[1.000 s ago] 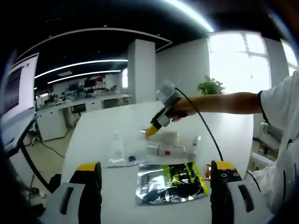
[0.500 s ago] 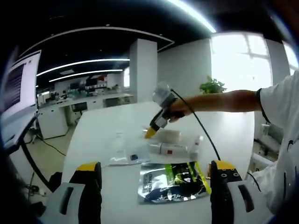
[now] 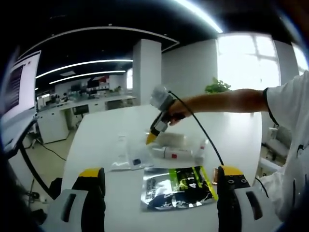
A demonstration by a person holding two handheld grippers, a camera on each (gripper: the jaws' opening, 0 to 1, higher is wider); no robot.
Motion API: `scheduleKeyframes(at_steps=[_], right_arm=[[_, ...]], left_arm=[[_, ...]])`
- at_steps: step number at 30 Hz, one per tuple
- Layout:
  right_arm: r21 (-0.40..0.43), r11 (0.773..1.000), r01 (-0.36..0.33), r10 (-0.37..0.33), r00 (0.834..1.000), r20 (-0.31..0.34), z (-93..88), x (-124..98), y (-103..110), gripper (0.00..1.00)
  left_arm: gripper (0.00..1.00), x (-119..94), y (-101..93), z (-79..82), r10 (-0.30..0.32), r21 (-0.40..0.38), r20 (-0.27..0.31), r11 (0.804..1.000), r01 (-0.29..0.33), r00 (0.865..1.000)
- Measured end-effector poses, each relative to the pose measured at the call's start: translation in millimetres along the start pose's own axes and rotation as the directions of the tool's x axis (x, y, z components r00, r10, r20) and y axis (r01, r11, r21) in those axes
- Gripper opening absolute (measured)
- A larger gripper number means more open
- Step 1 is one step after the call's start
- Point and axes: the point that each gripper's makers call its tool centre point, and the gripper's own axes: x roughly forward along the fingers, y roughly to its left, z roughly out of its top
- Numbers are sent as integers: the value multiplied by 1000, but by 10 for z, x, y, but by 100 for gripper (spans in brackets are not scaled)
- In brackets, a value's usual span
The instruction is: Arrange the skincare products in the storage area until every visible bottle or jar stands upright without overlapping.
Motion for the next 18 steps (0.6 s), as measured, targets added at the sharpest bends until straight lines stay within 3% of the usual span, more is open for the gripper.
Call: scheduleKeyframes(at_steps=[13, 18], right_arm=[[2, 1000, -12, 12, 999, -40, -28, 45, -12, 51], [-20, 1000, -10, 9, 998, -64, -11, 63, 9, 47]], left_arm=[[97, -10, -47, -24, -14, 8, -6, 1000, 14, 1000], [96, -7, -51, -3, -18, 15, -4, 1000, 18, 1000]])
